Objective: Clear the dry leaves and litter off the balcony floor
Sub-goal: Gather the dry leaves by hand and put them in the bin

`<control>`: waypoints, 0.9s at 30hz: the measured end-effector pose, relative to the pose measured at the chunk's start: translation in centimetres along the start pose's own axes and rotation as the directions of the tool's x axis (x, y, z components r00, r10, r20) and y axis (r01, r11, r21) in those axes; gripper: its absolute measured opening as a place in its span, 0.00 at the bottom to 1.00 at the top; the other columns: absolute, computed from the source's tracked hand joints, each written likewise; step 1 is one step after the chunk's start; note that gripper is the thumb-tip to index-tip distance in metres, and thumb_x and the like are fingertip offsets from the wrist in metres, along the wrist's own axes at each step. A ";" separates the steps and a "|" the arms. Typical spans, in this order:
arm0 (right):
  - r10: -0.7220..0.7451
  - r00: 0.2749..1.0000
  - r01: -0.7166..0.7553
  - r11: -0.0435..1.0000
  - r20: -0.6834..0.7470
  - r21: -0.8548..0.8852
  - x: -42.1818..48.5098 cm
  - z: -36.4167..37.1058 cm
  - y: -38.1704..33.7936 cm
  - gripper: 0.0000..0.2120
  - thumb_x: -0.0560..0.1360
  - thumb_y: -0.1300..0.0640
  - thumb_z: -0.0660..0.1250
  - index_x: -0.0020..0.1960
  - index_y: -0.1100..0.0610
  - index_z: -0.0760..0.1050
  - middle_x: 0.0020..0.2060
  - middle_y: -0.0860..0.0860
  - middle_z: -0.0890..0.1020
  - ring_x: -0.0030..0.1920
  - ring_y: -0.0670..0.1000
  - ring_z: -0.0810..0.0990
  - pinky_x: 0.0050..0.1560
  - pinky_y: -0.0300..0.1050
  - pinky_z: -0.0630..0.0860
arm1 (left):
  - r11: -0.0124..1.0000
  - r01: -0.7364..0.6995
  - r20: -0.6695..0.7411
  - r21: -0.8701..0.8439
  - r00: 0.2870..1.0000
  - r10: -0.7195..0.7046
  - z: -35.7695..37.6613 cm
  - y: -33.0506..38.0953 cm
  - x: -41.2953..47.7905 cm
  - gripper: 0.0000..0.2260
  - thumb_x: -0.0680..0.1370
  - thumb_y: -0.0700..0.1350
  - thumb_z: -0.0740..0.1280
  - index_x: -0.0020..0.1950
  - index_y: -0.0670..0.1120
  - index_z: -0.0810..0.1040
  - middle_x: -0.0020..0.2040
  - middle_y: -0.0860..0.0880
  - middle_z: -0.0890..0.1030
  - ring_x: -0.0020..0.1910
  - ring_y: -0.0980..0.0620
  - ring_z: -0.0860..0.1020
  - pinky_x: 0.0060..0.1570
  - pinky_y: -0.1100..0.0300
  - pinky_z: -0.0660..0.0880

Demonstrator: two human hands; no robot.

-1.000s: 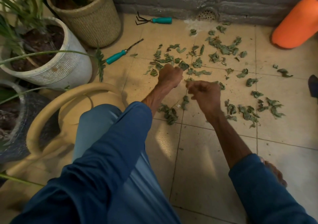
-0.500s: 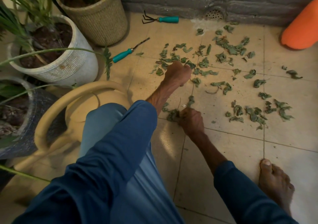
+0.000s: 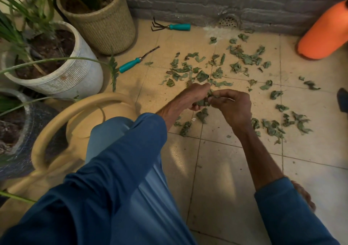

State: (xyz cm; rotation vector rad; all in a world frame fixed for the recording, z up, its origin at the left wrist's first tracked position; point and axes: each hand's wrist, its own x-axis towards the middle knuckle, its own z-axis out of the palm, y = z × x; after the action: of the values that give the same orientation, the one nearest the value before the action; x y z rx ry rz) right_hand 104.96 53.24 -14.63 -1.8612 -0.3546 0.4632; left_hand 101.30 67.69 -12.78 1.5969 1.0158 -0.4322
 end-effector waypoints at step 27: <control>-0.031 0.962 0.207 0.732 0.271 -0.650 2.2 3.9 8.9 0.19 0.76 0.51 0.73 0.65 0.56 0.78 0.60 0.58 0.77 0.56 0.57 0.78 0.52 0.49 0.78 | 0.961 -0.229 -0.317 0.153 0.910 0.267 -0.4 -0.8 1.8 0.20 0.84 0.50 0.57 0.51 0.38 0.83 0.35 0.45 0.78 0.24 0.51 0.70 0.25 0.66 0.62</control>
State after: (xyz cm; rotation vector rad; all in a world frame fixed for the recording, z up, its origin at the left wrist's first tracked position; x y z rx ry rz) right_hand 105.19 54.60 -24.48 -2.4728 -0.9060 0.5149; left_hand 101.57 68.74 -14.51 1.9184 1.0339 -0.0408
